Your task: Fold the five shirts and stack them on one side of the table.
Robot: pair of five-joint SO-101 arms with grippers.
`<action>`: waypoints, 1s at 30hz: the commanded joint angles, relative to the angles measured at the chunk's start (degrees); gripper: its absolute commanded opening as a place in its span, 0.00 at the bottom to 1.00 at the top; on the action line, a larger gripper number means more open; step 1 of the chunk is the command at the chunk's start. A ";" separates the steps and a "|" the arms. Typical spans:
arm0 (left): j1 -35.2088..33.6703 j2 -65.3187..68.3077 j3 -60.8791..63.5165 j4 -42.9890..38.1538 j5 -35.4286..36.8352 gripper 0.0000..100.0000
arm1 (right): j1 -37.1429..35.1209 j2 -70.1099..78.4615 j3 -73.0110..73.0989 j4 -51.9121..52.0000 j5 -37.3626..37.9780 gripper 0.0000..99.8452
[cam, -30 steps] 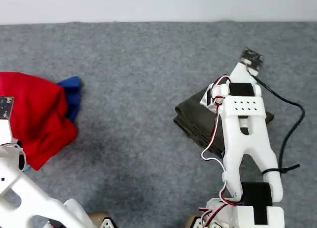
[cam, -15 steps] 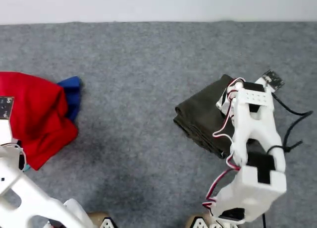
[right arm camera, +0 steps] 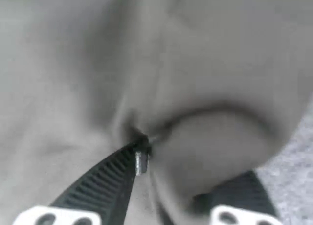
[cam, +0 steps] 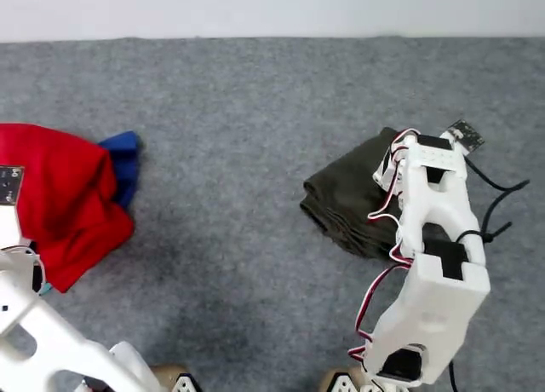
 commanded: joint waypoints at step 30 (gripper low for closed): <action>0.00 -1.41 -0.40 0.35 -0.35 0.02 | 36.53 -10.24 -2.73 -13.41 75.87 0.01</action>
